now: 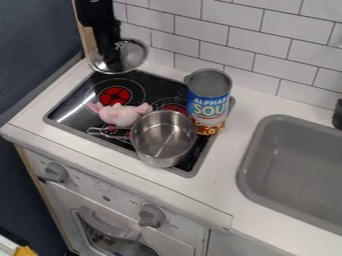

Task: Take the lid on the silver pot and move to the left side of the burner

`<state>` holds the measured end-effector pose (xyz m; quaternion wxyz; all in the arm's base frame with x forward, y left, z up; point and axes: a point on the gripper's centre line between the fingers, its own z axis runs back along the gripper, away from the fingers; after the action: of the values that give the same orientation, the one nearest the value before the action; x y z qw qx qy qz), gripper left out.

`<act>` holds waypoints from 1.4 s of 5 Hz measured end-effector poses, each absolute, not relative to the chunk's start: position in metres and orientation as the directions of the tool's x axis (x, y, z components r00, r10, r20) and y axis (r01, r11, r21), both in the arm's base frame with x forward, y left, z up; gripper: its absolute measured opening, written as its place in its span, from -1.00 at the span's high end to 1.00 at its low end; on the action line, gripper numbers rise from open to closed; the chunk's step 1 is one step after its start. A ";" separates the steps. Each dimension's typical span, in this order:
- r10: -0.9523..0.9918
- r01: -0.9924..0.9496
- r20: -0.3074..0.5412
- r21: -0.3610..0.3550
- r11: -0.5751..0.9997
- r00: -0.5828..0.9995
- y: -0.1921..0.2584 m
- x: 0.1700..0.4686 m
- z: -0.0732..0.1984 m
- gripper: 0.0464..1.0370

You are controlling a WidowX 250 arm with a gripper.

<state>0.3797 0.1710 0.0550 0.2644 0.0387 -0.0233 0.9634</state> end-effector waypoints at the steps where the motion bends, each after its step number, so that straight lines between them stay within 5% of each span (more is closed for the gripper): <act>1: 0.472 -0.476 0.120 -0.012 -0.879 -0.874 0.188 0.388 0.043 0.56; 6: 0.483 -0.480 0.178 0.060 -0.875 -0.857 0.195 0.399 -0.011 0.45; 7: 0.482 -0.480 0.183 0.057 -0.875 -0.857 0.196 0.398 -0.010 -0.14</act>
<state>0.3985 0.1961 -0.0101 0.2497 0.0961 0.0045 0.9635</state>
